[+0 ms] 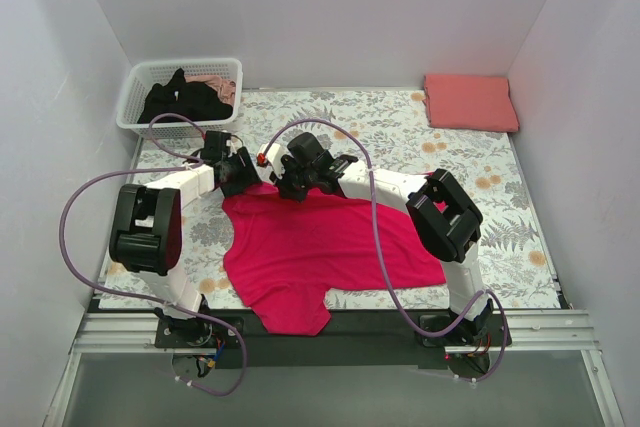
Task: Fold and stack the t-shirts
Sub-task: Fold the tshirt
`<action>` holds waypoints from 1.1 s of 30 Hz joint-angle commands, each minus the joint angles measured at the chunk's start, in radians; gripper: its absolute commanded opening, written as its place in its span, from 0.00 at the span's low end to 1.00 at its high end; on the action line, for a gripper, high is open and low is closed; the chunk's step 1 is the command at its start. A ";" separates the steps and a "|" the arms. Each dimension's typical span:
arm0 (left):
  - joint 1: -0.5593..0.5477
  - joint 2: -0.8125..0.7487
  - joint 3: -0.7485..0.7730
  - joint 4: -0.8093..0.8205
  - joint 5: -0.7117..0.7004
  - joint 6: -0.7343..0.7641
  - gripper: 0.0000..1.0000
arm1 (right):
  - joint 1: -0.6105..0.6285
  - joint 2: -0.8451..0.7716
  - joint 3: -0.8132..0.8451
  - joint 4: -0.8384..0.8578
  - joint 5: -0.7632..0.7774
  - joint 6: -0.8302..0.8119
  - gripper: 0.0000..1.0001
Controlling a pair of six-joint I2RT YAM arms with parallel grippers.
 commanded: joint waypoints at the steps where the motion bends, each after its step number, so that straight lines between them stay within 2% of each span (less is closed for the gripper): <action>1: 0.004 -0.010 0.040 -0.007 0.018 0.015 0.55 | 0.001 -0.032 -0.017 0.041 0.003 -0.002 0.01; 4: 0.004 -0.039 0.043 -0.007 0.010 0.009 0.47 | 0.001 -0.038 -0.023 0.044 0.006 -0.004 0.01; 6: 0.004 -0.065 0.046 -0.010 0.005 0.009 0.35 | 0.001 -0.036 -0.025 0.044 0.006 -0.004 0.01; 9: 0.002 -0.090 0.057 -0.026 0.008 0.004 0.24 | -0.001 -0.036 -0.023 0.046 0.004 -0.002 0.01; 14: 0.004 -0.107 0.063 -0.049 0.002 0.000 0.21 | 0.001 -0.039 -0.025 0.046 0.006 -0.002 0.01; 20: 0.004 -0.133 0.080 -0.115 -0.016 -0.011 0.03 | 0.001 -0.050 -0.029 0.046 -0.002 -0.002 0.01; 27: 0.002 -0.217 0.104 -0.282 -0.024 -0.043 0.00 | 0.001 -0.099 -0.077 0.041 -0.014 0.000 0.01; 33: 0.002 -0.325 0.035 -0.359 0.030 -0.089 0.00 | 0.001 -0.144 -0.137 0.018 -0.040 0.003 0.01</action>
